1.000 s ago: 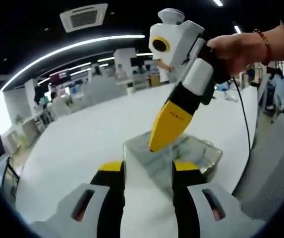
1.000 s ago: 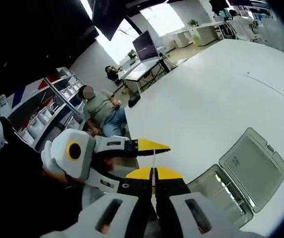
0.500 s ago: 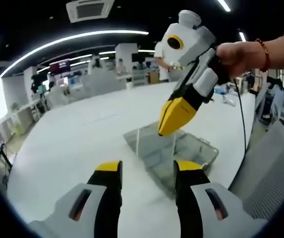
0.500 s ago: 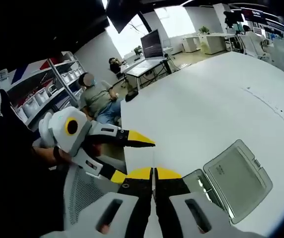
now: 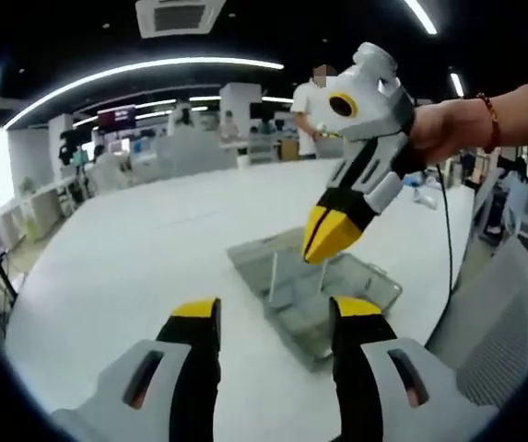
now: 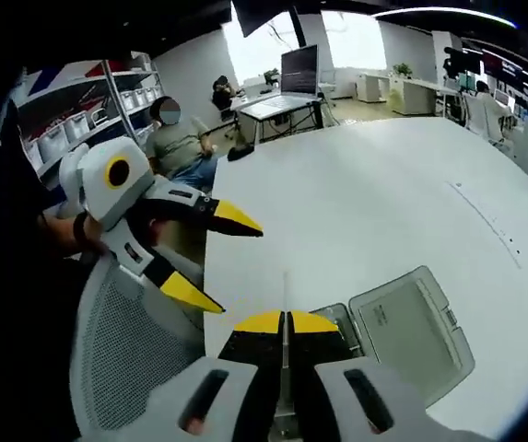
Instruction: Insert the divider into the dual guide fixture by aligning both edges with the guide slots and pushing it downward to the bottom, including one-sided entry, uneven engagement, binding, and posture correction.
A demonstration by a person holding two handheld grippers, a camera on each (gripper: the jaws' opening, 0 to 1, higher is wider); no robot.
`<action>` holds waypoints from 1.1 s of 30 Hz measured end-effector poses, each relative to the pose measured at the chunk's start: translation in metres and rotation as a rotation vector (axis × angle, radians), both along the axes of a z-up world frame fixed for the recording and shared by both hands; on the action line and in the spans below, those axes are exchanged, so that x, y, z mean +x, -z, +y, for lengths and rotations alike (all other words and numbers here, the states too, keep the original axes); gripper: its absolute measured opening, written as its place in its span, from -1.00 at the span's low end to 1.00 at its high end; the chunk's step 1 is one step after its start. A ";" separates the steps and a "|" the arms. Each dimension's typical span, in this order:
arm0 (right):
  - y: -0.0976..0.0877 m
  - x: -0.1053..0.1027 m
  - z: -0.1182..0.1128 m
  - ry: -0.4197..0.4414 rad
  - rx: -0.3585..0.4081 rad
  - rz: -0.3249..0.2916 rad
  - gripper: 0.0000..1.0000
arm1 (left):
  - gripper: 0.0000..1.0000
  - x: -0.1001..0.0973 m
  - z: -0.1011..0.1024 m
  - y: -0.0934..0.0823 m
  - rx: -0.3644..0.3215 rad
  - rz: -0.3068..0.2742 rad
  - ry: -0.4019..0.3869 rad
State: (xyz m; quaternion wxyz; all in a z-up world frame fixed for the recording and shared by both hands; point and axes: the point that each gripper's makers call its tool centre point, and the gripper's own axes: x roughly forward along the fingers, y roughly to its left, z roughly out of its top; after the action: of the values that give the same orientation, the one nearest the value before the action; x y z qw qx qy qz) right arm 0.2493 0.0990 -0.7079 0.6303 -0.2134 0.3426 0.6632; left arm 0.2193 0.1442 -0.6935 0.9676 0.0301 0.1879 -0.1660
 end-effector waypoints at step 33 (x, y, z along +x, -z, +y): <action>0.018 0.005 -0.007 -0.072 -0.067 -0.108 -1.00 | -0.01 -0.001 0.002 -0.003 -0.041 0.006 -0.015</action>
State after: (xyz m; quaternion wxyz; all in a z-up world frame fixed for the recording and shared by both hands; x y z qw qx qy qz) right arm 0.2539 0.0920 -0.7257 0.6160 -0.2821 0.3223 0.6612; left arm 0.2180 0.1465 -0.6909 0.9686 0.0083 0.1876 -0.1627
